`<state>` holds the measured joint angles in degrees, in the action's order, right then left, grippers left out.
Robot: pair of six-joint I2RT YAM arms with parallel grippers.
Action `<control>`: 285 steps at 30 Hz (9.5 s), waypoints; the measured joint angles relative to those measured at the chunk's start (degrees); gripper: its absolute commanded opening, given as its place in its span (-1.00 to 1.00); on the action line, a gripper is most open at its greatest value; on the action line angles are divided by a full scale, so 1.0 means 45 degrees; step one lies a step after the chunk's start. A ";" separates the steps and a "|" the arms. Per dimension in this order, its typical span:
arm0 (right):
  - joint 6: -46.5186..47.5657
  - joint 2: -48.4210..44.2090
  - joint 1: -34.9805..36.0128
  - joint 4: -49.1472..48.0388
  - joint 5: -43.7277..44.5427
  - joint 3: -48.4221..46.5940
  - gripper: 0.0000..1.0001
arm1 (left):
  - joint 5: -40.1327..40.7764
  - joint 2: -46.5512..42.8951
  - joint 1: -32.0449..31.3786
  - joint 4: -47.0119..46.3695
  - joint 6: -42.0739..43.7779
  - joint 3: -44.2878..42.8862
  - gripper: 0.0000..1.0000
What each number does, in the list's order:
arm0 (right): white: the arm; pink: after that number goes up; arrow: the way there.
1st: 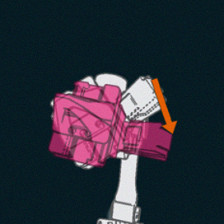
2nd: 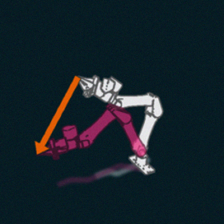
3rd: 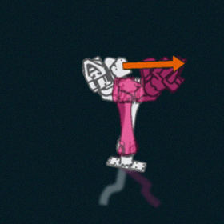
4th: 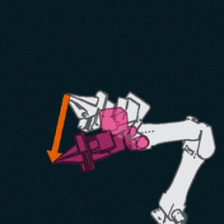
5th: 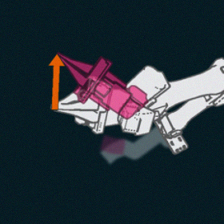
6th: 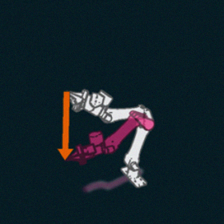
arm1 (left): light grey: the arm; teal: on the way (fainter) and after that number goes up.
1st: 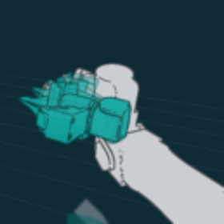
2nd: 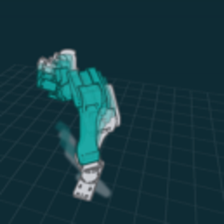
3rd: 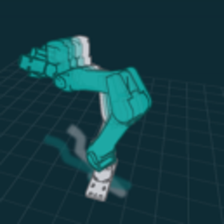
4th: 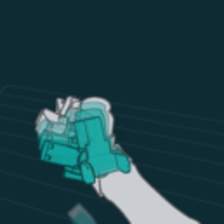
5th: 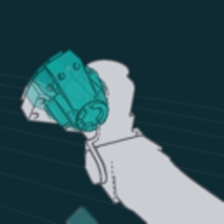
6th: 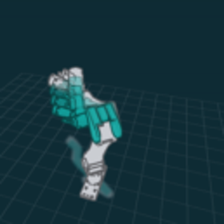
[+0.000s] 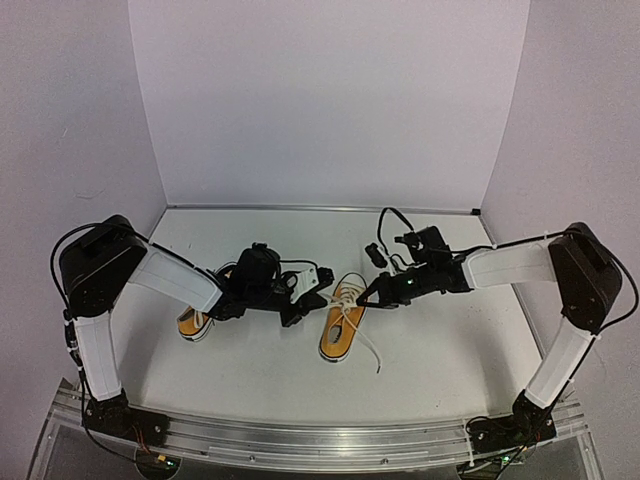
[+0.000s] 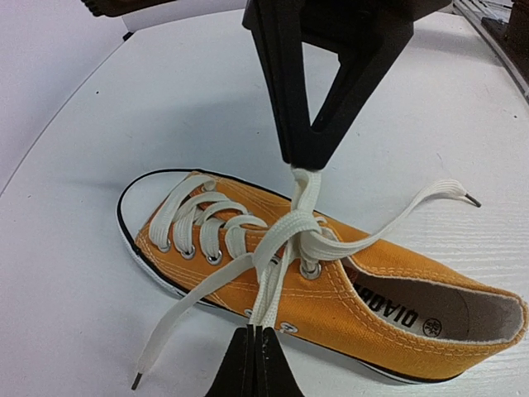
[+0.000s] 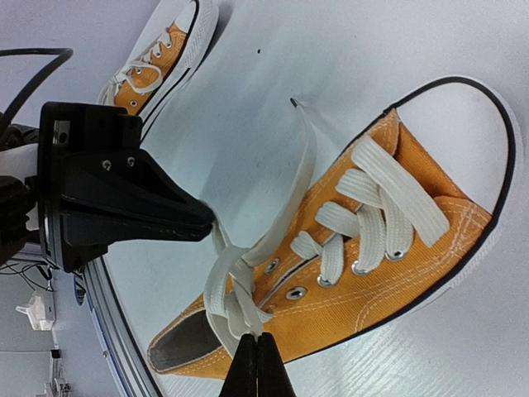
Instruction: Tie the shoes
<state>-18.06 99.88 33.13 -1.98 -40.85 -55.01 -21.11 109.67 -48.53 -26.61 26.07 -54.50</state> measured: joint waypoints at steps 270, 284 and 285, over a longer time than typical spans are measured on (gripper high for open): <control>0.1269 -0.1508 0.1335 0.2712 0.4480 0.0041 -0.54 | -0.4380 0.1860 0.1773 -0.1287 -0.7738 -0.1899 -1.00; 0.1345 -0.3096 0.1335 0.3541 0.5098 0.0566 -1.00 | -0.4378 0.1860 0.1773 -0.1091 -0.7477 -0.1984 -1.00; 0.1338 -0.3158 0.1335 0.3556 0.5156 0.0591 -1.00 | -0.4380 0.1860 0.1772 -0.1081 -0.7455 -0.1986 -1.00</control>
<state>-12.04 85.68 39.13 14.02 -17.65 -52.35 -40.82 118.04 -40.56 -31.47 -7.48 -63.44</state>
